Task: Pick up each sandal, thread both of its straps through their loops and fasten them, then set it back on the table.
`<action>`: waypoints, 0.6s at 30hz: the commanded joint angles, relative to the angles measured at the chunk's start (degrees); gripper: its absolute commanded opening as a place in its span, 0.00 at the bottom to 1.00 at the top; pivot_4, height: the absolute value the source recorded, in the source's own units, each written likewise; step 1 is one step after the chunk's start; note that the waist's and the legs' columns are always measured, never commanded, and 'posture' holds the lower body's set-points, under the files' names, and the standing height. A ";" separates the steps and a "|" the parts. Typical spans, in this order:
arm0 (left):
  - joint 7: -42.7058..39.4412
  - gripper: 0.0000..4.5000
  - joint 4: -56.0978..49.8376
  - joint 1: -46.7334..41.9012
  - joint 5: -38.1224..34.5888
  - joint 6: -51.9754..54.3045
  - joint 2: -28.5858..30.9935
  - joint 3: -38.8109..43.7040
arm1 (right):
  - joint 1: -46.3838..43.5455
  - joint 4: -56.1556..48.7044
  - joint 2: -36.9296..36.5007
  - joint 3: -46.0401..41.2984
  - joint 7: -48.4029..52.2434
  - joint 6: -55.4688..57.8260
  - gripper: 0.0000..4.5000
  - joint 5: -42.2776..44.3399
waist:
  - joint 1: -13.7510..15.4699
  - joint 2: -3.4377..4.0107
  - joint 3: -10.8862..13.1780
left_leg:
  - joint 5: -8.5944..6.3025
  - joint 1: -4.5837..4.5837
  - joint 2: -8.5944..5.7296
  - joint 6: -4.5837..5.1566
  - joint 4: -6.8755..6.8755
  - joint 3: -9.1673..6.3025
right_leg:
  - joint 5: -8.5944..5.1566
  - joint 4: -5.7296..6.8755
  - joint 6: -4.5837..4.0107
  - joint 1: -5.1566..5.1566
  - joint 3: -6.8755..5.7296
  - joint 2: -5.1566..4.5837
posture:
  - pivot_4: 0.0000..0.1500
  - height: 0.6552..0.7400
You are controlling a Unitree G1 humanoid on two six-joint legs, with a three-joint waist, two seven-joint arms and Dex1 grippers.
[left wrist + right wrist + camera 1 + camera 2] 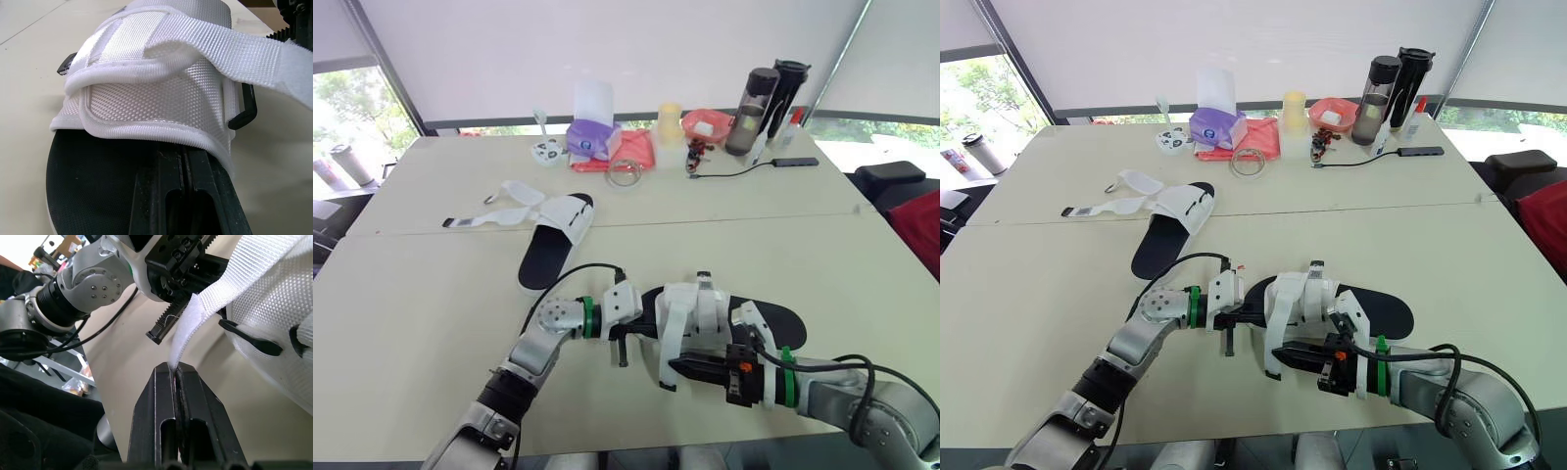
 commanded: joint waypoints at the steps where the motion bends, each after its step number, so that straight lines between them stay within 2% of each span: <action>1: 1.42 0.00 2.11 -0.33 1.99 -0.19 0.47 -0.29 | -1.90 -0.69 -0.85 -3.75 1.81 1.34 0.02 5.03 | 0.00 0.00 0.00 | 0.00 0.00 0.00 0.00 0.00 0.00 | 0.00 0.00 0.00 0.00 0.00 0.00 | 1.00 1.00; 3: 1.63 0.00 2.53 -0.52 2.13 -0.50 0.52 -0.31 | -3.16 -0.46 -1.13 -6.07 2.13 2.56 0.02 8.46 | -0.01 0.00 0.00 | 0.00 0.00 0.00 0.00 0.01 0.00 | 0.01 0.02 -0.01 0.01 0.00 0.00 | 1.00 1.00; 5: 2.23 0.00 3.79 -0.90 3.29 -1.92 0.72 -0.65 | -9.29 2.77 -1.67 -10.33 0.21 4.96 0.02 15.50 | -0.02 0.00 0.00 | 0.00 0.03 0.00 0.00 0.04 0.00 | 0.02 0.02 -0.02 0.04 0.00 0.01 | 1.00 1.00; 8: 2.51 0.00 5.08 -1.40 3.64 -2.90 0.48 -0.77 | -16.97 7.59 -2.15 -12.58 -1.90 7.87 0.02 20.19 | -0.05 0.02 0.00 | 0.01 0.07 0.01 0.02 0.08 0.04 | 0.13 0.03 -0.07 0.06 0.03 0.02 | 1.00 1.00; 12: 2.78 0.00 6.19 -2.03 3.55 -3.62 0.25 -0.87 | -21.44 11.18 -2.24 -11.27 -2.28 10.26 0.02 19.95 | 0.16 -0.05 -0.02 | 0.02 0.06 0.05 0.02 0.05 -0.06 | 0.13 0.00 -0.06 0.09 -0.05 0.04 | 1.00 1.00; 18: 3.37 0.00 7.12 -2.16 3.68 -4.37 0.18 -0.77 | -23.88 14.92 -2.43 -6.00 1.24 10.52 0.02 13.54 | 0.01 -0.02 -0.03 | 0.02 0.02 0.02 0.02 0.06 0.05 | 0.15 0.01 -0.04 0.00 0.02 0.02 | 1.00 1.00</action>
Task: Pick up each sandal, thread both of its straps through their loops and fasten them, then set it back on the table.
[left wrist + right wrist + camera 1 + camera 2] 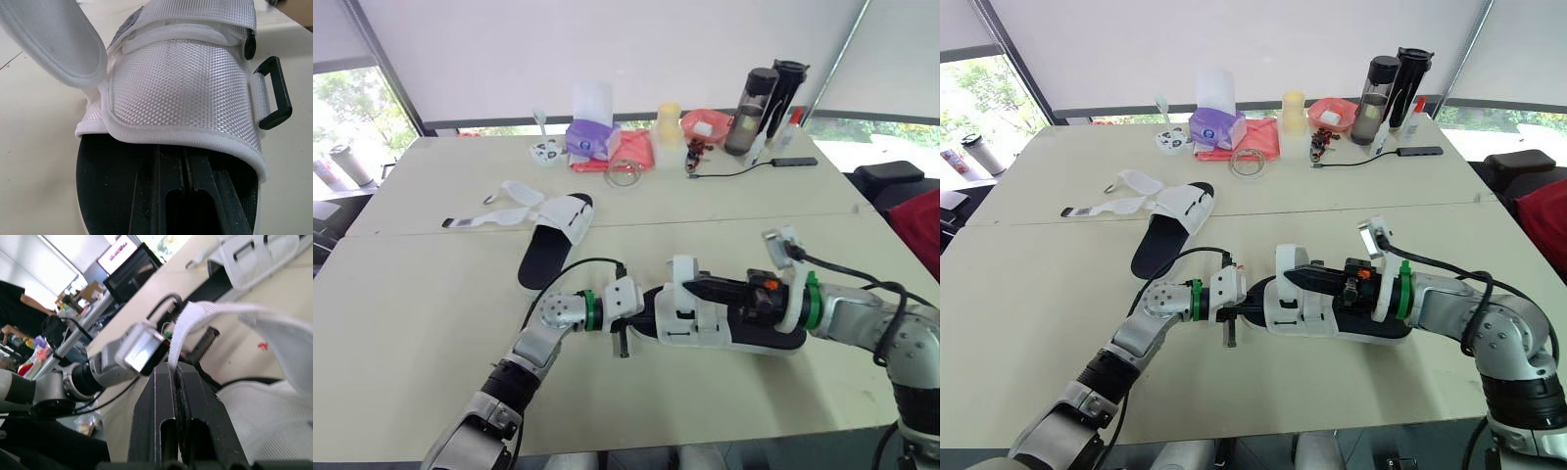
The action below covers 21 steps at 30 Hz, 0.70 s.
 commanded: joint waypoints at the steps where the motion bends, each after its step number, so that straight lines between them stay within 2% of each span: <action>1: 1.45 0.00 2.33 0.68 2.22 0.62 0.52 -0.30 | -1.52 0.98 -0.06 2.09 2.76 -0.94 0.02 -3.57 | 0.04 0.00 0.00 | 0.00 0.00 0.00 0.00 0.00 -0.01 | 0.00 0.01 0.00 0.01 0.00 0.00 | 1.00 1.00; 9: 2.20 0.00 1.37 1.73 2.24 0.81 0.85 -0.43 | -2.05 2.85 1.63 3.96 5.09 -1.81 0.02 -8.44 | 0.00 0.01 0.00 | 0.00 0.01 0.00 0.00 0.02 -0.01 | 0.01 0.01 0.00 0.01 -0.01 0.01 | 1.00 1.00; 21: 2.81 0.00 1.56 1.81 2.50 0.60 0.88 -0.75 | -0.82 1.91 2.15 1.95 5.29 3.45 0.02 -5.49 | -0.02 0.01 -0.01 | 0.00 0.01 0.01 0.00 0.02 -0.01 | 0.01 0.02 0.00 0.00 0.00 0.02 | 1.00 1.00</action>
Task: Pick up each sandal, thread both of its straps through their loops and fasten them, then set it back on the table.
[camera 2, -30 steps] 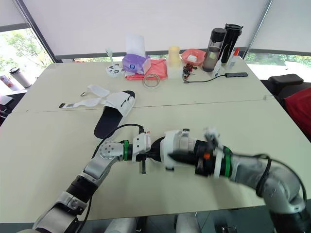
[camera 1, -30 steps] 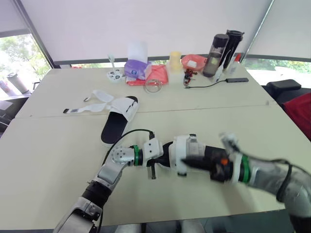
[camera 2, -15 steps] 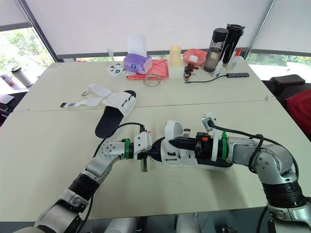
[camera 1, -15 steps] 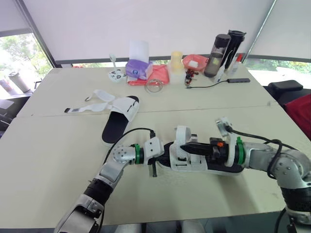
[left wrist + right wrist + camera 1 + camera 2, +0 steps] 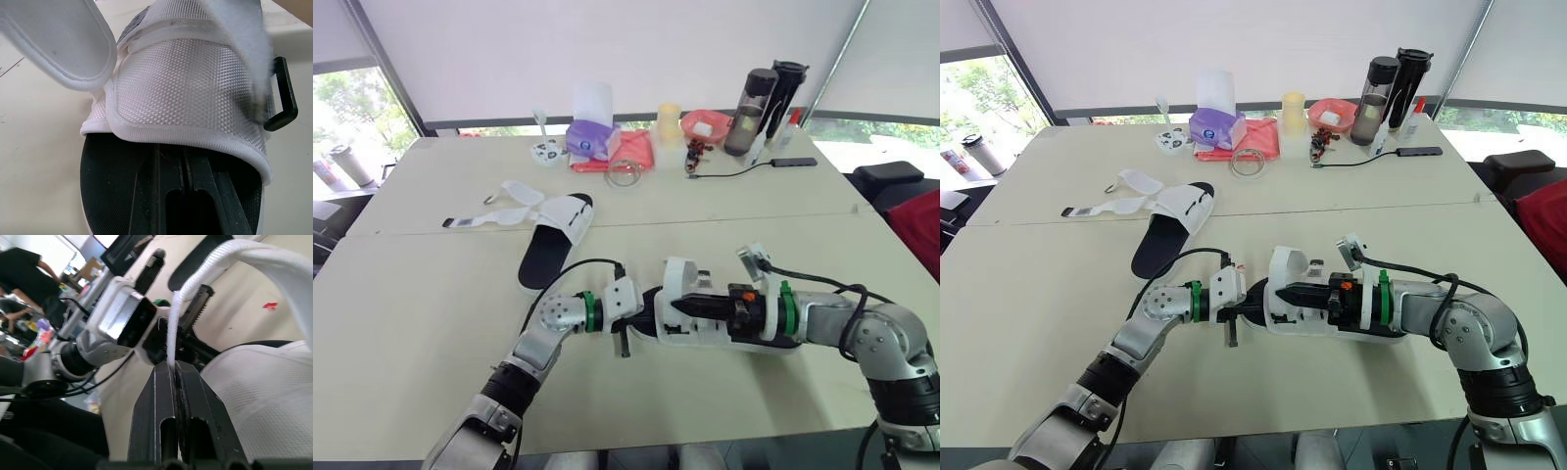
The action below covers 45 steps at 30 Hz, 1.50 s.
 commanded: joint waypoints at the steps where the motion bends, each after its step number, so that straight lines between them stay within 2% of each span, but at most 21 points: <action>1: 0.94 0.00 2.22 0.94 2.49 0.79 0.79 -0.65 | 0.34 -1.27 -0.56 -1.94 0.59 1.21 0.02 1.49 | 0.01 0.00 0.00 | 0.00 0.00 0.00 0.00 0.00 0.00 | 0.00 0.00 0.00 0.00 0.00 0.00 | 1.00 1.00; 10: 1.42 0.00 2.74 0.85 2.64 0.43 0.31 -0.74 | 1.31 -2.40 -0.39 0.78 2.60 -3.82 0.02 -5.41 | 0.07 0.00 0.00 | 0.00 0.00 0.00 0.00 0.00 0.00 | 0.00 0.00 0.00 0.00 -0.01 0.00 | 1.00 1.00; 13: 1.67 0.00 2.84 0.99 2.72 0.34 0.26 -0.70 | 1.66 -2.55 0.05 1.02 2.54 -4.82 0.20 -6.87 | 0.02 0.00 0.00 | 0.00 0.00 0.00 0.00 0.00 0.01 | 0.01 0.00 0.02 0.01 -0.01 0.00 | 1.00 1.00; 16: 1.87 0.00 2.87 1.15 2.72 0.32 0.30 -0.70 | 1.60 -2.84 0.08 0.64 2.84 -4.12 0.50 -6.43 | 0.02 0.00 0.00 | 0.00 0.03 0.00 0.00 0.01 0.00 | 0.01 0.01 0.02 0.03 -0.01 0.00 | 1.00 1.00; 27: 2.58 0.00 3.97 0.57 2.75 -0.08 -0.08 -0.82 | 0.81 -4.20 1.17 3.50 1.86 -4.03 0.50 -8.48 | 0.01 0.00 -0.01 | 0.00 0.05 0.00 0.00 0.03 -0.01 | 0.01 0.01 0.01 0.06 0.00 0.00 | 1.00 1.00; 30: 2.69 0.00 4.29 0.59 2.77 -0.31 -0.11 -0.81 | 0.56 -4.67 0.70 4.93 1.83 -5.11 0.31 -11.01 | 0.05 0.00 -0.02 | 0.00 0.05 0.00 0.00 0.03 -0.01 | 0.01 0.01 0.01 0.06 -0.01 0.00 | 1.00 1.00; 33: 2.85 0.00 4.45 0.77 2.76 -0.46 -0.12 -0.74 | 0.45 -5.14 0.03 6.17 1.83 -6.75 0.00 -14.10 | 0.01 0.00 -0.02 | 0.00 0.05 0.00 0.00 0.03 -0.01 | 0.01 0.00 0.01 0.06 0.00 0.00 | 1.00 1.00; 38: 3.07 0.00 4.63 0.74 2.73 -0.47 -0.23 -0.70 | 0.39 -5.46 0.38 4.51 2.49 -6.28 0.00 -13.15 | 0.02 -0.01 -0.02 | 0.00 0.06 0.00 0.00 0.03 -0.01 | 0.01 0.00 0.01 0.06 0.00 0.00 | 1.00 1.00; 45: 3.05 0.00 4.76 0.71 2.77 -0.70 -0.16 -0.85 | -2.77 -2.41 1.64 -2.30 1.12 0.02 0.00 -4.55 | 0.08 -0.01 -0.02 | 0.00 0.05 0.00 0.00 0.03 -0.02 | 0.02 0.01 0.00 0.06 0.01 0.00 | 1.00 1.00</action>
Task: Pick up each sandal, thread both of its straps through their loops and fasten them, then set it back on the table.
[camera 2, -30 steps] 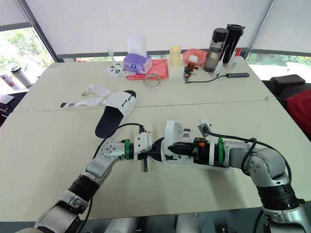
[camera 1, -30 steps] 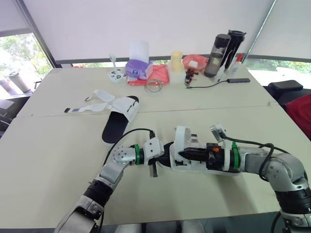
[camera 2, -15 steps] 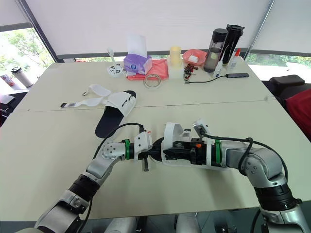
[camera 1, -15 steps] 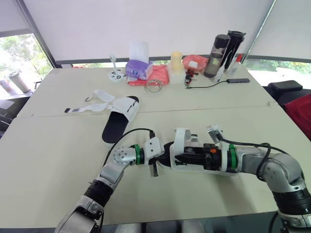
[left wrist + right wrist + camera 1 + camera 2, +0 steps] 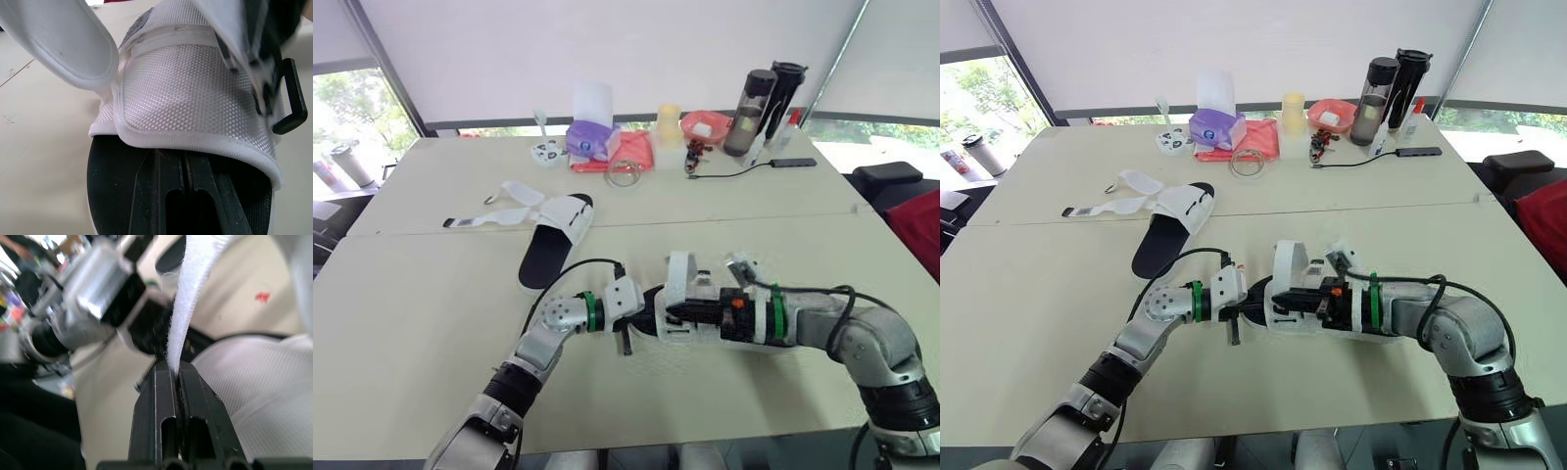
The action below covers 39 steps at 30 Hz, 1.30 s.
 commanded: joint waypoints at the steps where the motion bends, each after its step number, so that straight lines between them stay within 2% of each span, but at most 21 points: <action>1: 0.88 0.00 2.74 0.81 2.66 1.14 0.48 -0.64 | -1.12 -0.42 -0.64 -2.29 0.44 1.81 0.00 2.64 | 0.03 0.00 0.00 | 0.00 0.00 0.00 0.00 0.00 -0.01 | 0.00 -0.01 0.00 0.00 -0.01 0.00 | 1.00 1.00; 19: 1.13 0.00 2.41 1.49 2.81 1.16 0.79 -0.89 | 1.71 -1.95 -2.72 4.03 4.18 1.83 0.00 -1.98 | -0.04 0.00 0.00 | 0.00 -0.03 0.00 0.00 -0.01 0.00 | 0.00 -0.02 0.00 -0.03 -0.01 0.00 | 1.00 1.00; 39: 1.88 0.00 3.38 0.85 2.90 0.69 -0.25 -0.62 | 3.04 -1.94 -11.67 17.23 10.58 -16.34 0.00 -23.85 | 0.11 -0.24 -0.30 | -0.01 0.08 -0.01 -0.02 -0.01 -0.01 | -0.02 -0.17 0.01 -0.01 -0.07 -0.03 | 1.00 1.00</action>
